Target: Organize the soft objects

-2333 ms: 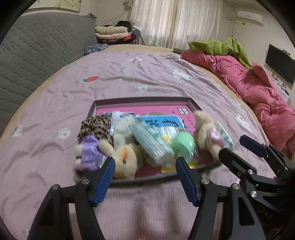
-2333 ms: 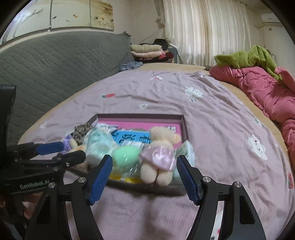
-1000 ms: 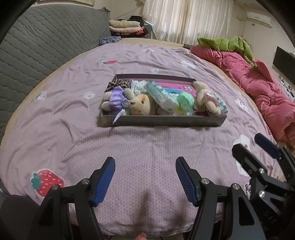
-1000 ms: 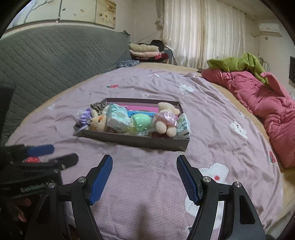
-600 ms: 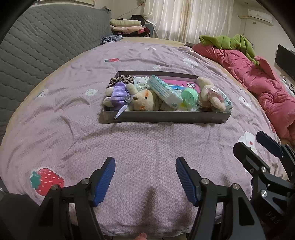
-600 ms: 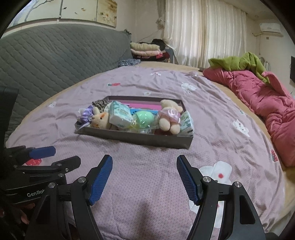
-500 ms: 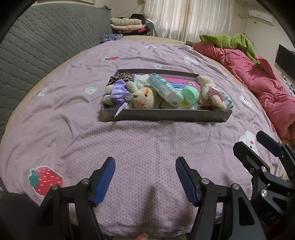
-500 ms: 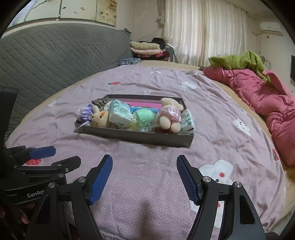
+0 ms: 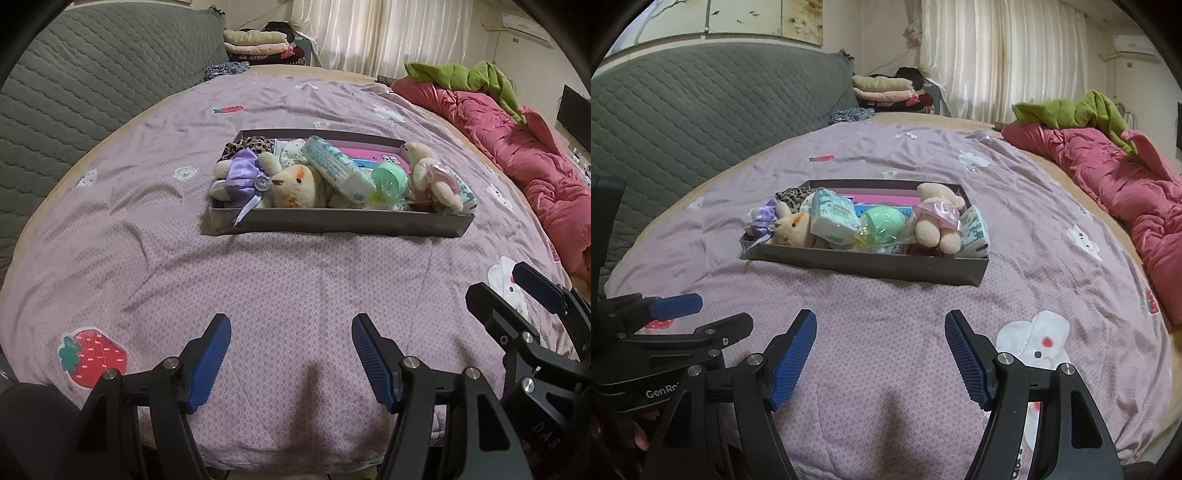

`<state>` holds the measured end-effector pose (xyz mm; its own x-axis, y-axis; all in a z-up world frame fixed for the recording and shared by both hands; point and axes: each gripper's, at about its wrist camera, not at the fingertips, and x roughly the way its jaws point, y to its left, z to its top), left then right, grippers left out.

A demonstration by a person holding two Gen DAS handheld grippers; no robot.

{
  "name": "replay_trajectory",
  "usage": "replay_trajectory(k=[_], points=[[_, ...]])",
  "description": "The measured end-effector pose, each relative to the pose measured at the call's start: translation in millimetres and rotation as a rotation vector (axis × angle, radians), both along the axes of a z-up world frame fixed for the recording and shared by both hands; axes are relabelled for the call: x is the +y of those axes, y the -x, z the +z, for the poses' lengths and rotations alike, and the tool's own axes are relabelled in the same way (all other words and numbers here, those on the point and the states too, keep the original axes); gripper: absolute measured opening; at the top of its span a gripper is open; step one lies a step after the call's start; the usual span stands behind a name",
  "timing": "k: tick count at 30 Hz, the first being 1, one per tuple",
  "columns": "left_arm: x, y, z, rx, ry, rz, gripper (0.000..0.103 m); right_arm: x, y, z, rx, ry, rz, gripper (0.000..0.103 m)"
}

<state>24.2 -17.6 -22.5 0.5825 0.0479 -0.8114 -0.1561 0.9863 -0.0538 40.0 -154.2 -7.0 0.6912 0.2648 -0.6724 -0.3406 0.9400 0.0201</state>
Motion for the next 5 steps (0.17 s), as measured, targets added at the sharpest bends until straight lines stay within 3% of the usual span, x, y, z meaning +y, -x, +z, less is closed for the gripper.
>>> replay_trajectory(k=[5], points=[[6.1,-3.1,-8.0,0.029,0.022,0.004,0.068,0.4,-2.9,-2.3,0.006,0.0,-0.002,0.074]])
